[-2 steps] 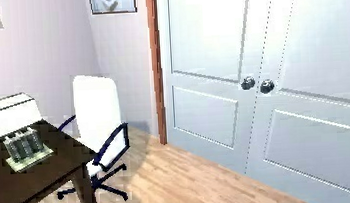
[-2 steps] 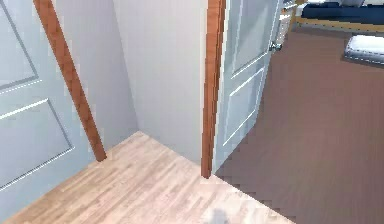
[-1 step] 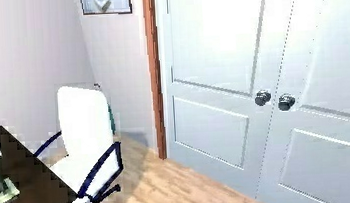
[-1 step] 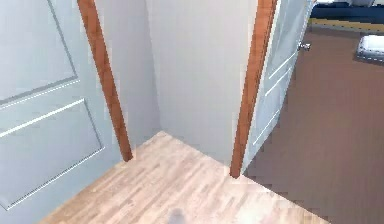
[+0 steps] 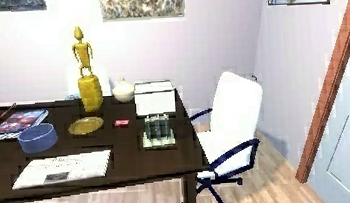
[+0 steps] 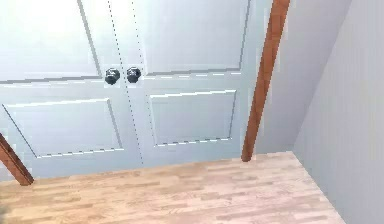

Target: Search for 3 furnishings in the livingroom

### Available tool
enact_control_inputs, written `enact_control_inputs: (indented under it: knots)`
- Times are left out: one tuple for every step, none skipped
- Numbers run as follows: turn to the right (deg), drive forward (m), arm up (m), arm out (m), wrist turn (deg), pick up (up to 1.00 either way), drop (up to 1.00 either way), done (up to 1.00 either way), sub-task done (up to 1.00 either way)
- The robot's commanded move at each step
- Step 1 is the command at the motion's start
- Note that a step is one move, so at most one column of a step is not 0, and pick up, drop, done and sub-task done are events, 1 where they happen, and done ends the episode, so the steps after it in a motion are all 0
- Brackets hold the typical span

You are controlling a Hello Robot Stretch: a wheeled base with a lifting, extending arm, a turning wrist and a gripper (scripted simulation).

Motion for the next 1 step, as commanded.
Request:
enact_control_inputs:
  knots:
    - [0.0,0.0,0.0,0.0,0.0,0.0,0.0,1.0,0.0]
